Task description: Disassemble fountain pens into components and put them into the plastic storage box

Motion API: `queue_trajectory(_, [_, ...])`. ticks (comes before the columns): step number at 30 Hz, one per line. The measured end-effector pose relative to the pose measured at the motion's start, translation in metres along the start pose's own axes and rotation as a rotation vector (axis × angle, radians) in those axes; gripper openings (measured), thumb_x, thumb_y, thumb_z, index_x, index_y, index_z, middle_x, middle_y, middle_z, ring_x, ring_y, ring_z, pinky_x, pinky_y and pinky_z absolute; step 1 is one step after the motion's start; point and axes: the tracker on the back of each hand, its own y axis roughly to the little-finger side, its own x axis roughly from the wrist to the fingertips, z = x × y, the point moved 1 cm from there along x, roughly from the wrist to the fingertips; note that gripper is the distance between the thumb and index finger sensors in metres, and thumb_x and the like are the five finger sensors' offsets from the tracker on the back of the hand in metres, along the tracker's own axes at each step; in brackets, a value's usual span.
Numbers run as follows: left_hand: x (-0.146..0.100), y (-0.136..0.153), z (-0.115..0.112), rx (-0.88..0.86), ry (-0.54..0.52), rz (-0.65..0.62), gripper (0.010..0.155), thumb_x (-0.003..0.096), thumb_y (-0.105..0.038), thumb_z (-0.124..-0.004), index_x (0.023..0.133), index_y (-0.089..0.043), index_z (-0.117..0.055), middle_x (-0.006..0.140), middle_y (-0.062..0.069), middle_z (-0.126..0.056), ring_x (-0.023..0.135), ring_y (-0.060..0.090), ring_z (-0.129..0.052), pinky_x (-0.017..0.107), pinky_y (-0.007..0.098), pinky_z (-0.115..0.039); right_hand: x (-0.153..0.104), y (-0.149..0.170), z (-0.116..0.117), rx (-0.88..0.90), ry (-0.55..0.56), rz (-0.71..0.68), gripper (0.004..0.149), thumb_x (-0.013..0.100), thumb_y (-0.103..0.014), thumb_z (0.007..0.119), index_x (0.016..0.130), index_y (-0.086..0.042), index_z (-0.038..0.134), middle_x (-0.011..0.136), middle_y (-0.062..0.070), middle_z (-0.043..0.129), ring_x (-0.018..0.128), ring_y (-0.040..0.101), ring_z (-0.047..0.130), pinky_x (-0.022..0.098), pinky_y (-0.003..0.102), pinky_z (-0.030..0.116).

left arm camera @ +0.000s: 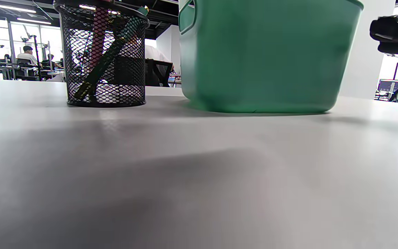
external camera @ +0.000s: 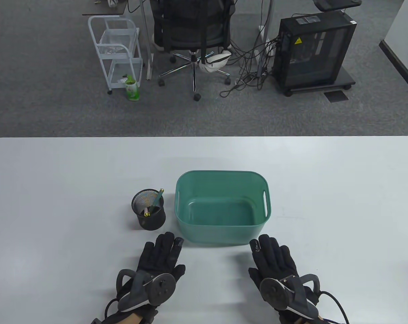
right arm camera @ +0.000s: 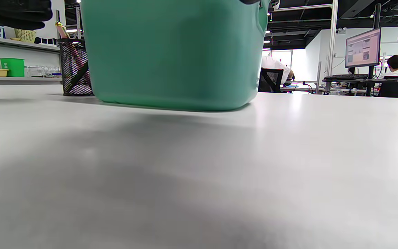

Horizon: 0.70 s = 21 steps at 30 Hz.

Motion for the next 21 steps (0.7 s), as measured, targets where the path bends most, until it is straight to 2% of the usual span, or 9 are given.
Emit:
queue_trajectory(11, [-0.001, 0.003, 0.006, 0.016, -0.033, 0.03, 0.072, 0.0675, -0.051, -0.043, 0.126, -0.015, -0.022, 0.13, 0.019, -0.02, 0.122, 0.038, -0.027, 0.087, 0.055, -0.022, -0.001, 0.0, 0.0, 0.007, 0.006, 0.001, 0.07, 0.058, -0.047, 0.05, 0.119, -0.016, 0.033, 0.121, 0.014, 0.023, 0.111, 0.036, 0.039, 0.082, 0.051, 0.035])
queue_trajectory(21, [0.003, 0.025, 0.031, 0.008, -0.126, 0.109, 0.073, 0.0676, -0.052, -0.048, 0.127, -0.016, -0.026, 0.131, 0.018, -0.022, 0.123, 0.037, -0.028, 0.088, 0.057, -0.02, -0.002, 0.0, 0.0, 0.013, 0.004, -0.004, 0.07, 0.058, -0.048, 0.051, 0.119, -0.016, 0.034, 0.121, 0.014, 0.024, 0.111, 0.036, 0.04, 0.081, 0.051, 0.036])
